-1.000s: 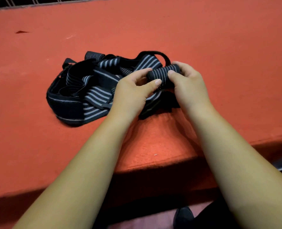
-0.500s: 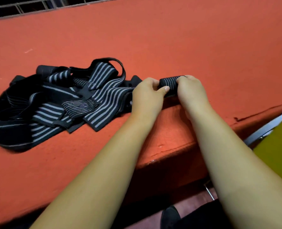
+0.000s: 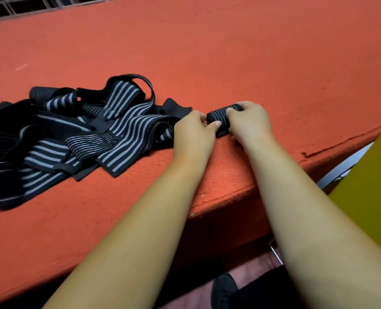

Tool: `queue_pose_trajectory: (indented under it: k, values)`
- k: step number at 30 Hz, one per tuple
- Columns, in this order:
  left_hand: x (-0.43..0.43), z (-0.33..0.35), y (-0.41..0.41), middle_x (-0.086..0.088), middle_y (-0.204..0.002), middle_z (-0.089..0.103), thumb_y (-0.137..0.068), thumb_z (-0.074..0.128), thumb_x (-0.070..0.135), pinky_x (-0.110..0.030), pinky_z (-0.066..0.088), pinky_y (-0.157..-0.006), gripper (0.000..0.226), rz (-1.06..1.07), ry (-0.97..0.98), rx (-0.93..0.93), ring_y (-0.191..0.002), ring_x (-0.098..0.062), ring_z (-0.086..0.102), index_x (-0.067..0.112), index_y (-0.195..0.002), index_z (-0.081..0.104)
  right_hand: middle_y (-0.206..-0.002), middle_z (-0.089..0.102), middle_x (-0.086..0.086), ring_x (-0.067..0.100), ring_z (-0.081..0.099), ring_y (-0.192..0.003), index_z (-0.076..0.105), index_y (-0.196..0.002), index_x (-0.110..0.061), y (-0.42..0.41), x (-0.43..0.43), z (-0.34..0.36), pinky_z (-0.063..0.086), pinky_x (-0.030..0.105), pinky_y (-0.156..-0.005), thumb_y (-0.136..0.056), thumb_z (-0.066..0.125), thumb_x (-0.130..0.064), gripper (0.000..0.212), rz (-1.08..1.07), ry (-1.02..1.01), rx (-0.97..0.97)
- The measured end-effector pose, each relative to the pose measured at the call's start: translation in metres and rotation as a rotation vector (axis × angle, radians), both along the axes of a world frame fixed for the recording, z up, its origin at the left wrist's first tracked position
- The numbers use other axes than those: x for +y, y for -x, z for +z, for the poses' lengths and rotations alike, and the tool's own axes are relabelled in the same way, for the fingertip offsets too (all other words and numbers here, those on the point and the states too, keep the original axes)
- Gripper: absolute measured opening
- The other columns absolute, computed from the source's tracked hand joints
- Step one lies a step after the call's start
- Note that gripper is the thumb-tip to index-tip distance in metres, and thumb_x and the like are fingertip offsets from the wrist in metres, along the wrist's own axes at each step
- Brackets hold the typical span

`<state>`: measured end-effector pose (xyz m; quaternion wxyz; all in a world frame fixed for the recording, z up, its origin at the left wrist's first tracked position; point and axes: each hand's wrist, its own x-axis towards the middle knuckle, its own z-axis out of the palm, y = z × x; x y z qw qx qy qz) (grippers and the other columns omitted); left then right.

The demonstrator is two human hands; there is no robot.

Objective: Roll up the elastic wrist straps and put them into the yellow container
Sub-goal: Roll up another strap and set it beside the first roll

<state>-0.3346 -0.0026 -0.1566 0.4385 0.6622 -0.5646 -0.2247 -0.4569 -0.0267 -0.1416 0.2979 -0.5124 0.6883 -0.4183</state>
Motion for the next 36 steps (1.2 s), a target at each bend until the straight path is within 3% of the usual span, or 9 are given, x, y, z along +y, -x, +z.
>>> queue_pose_trajectory:
  k: [3,6,9,11,15,22,27,30,36]
  values:
    - [0.001,-0.001,-0.001,0.000,-0.098,0.077,-0.092,0.078,0.039,-0.045,0.064,-0.089,0.043,-0.038,-0.030,-0.027,-0.090,-0.027,0.079,0.013,-0.126,0.070,-0.125,0.077,0.009,0.032,0.075,-0.111,0.069,-0.138,-0.018,-0.002,0.001,0.001,0.059,0.048,-0.101,-0.090,0.065,-0.028,0.049,-0.056,0.043,-0.104]
    - [0.011,0.004,-0.007,-0.004,-0.107,0.076,-0.091,0.070,0.043,-0.047,0.064,-0.092,0.062,-0.099,-0.072,-0.012,-0.097,-0.028,0.079,0.008,-0.141,0.061,-0.131,0.067,0.004,0.019,0.067,-0.110,0.069,-0.131,-0.019,-0.005,0.005,0.012,0.049,0.026,-0.097,-0.091,0.067,-0.018,0.041,-0.165,0.139,-0.186]
    - [0.036,0.021,-0.016,-0.002,-0.087,0.074,-0.106,0.061,0.019,-0.036,0.065,-0.069,0.016,-0.143,-0.057,0.086,-0.068,-0.018,0.078,0.010,-0.117,0.069,-0.117,0.069,0.001,0.015,0.065,-0.094,0.072,-0.112,-0.022,-0.014,0.008,0.019,0.051,0.028,-0.087,-0.086,0.066,-0.018,0.027,-0.227,0.243,-0.279]
    - [0.052,0.029,-0.027,-0.006,-0.082,0.072,-0.109,0.054,0.010,-0.032,0.059,-0.051,0.017,-0.129,-0.033,0.128,-0.053,-0.016,0.071,0.012,-0.103,0.070,-0.096,0.071,-0.006,0.012,0.066,-0.083,0.074,-0.106,-0.020,-0.029,0.014,0.025,0.054,0.027,-0.080,-0.088,0.064,-0.016,0.021,-0.178,0.255,-0.320]
    - [0.070,0.037,-0.057,-0.003,-0.081,0.074,-0.107,0.055,0.013,-0.026,0.048,-0.042,0.019,-0.094,0.003,0.146,-0.046,-0.013,0.062,0.015,-0.100,0.073,-0.081,0.073,-0.004,0.025,0.070,-0.075,0.071,-0.091,-0.026,-0.067,0.026,0.035,0.057,0.035,-0.073,-0.084,0.061,-0.021,0.013,-0.054,0.259,-0.330]
    - [0.078,0.051,-0.125,0.010,-0.079,0.078,-0.102,0.062,0.022,-0.026,0.049,-0.058,0.018,0.044,0.021,0.073,-0.059,-0.009,0.065,0.026,-0.096,0.079,-0.082,0.075,-0.004,0.023,0.072,-0.065,0.071,-0.087,-0.027,-0.128,0.043,0.045,0.054,0.029,-0.055,-0.089,0.060,-0.017,0.015,0.134,0.258,-0.312]
    - [0.085,0.051,-0.180,0.011,-0.087,0.079,-0.094,0.066,0.025,-0.038,0.059,-0.073,0.016,0.185,0.054,0.081,-0.075,-0.005,0.070,0.030,-0.100,0.080,-0.078,0.071,-0.010,0.007,0.063,-0.067,0.074,-0.091,-0.024,-0.170,0.046,0.043,0.049,0.028,-0.065,-0.089,0.062,-0.015,0.015,0.185,0.280,-0.276]
    - [0.089,0.047,-0.211,0.010,-0.091,0.078,-0.090,0.068,0.020,-0.042,0.063,-0.088,0.023,0.276,0.082,0.042,-0.085,-0.007,0.072,0.030,-0.108,0.079,-0.088,0.073,-0.008,0.012,0.067,-0.084,0.072,-0.089,-0.025,-0.190,0.048,0.046,0.051,0.030,-0.077,-0.089,0.062,-0.015,0.014,0.176,0.321,-0.233]
    - [0.089,0.041,-0.254,-0.008,-0.147,0.052,-0.088,0.082,0.036,-0.040,0.038,-0.122,0.073,0.187,-0.182,-0.354,-0.142,-0.029,0.046,0.019,-0.152,0.053,-0.079,0.071,-0.014,0.000,0.062,-0.072,0.074,-0.090,-0.024,-0.220,0.052,0.049,0.040,0.012,-0.060,-0.093,0.062,-0.016,0.014,0.263,0.291,-0.202]
